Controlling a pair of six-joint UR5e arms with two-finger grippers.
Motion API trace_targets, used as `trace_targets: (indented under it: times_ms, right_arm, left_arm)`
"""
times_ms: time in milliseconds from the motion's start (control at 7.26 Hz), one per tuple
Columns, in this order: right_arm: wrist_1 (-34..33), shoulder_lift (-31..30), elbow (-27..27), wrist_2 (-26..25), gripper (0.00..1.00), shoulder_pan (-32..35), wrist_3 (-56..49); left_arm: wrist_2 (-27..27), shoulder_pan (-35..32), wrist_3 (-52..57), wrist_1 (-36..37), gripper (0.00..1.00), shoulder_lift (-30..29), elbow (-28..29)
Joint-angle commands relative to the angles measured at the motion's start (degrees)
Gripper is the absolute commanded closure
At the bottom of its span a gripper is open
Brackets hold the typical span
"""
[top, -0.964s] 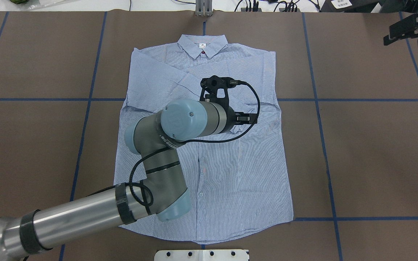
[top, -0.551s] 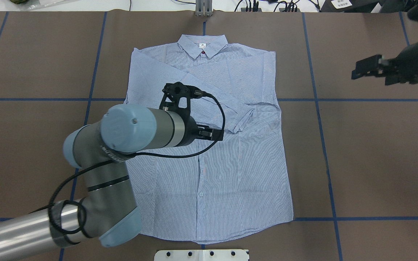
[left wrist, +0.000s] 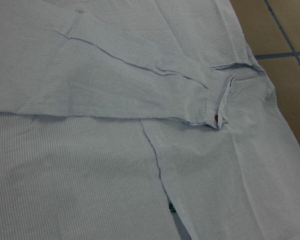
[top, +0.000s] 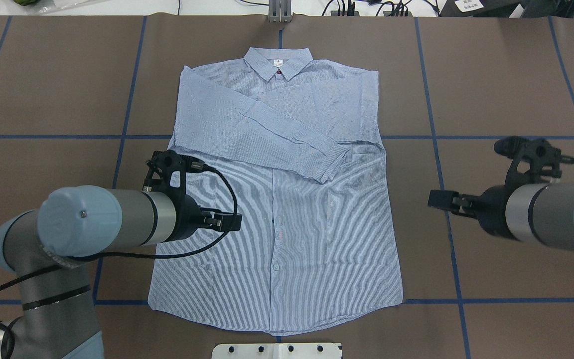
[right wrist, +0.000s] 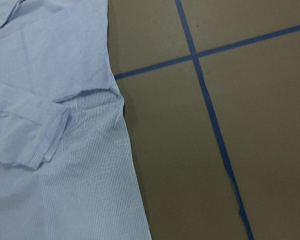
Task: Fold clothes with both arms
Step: 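Release the sleeve, move left gripper to the hem while right gripper descends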
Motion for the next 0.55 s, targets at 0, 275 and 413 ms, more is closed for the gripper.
trace_targets:
  times_ms: [0,275,413]
  right_arm:
    - [0.0,-3.1,2.3,-11.8,0.00,-14.0,9.4]
    - [0.0,-3.2,2.4,-13.0,0.00,-15.6,10.3]
    - [0.0,-3.2,2.3,-13.1,0.00,-15.7,10.3]
  left_arm:
    - [7.1,8.1,-6.7,0.0,0.00,9.0,-3.7]
    - [10.1,11.9,-10.4,0.5,0.00,14.4,-4.8]
    - [10.2,12.8,-11.9,0.5,0.00,16.9,-4.8]
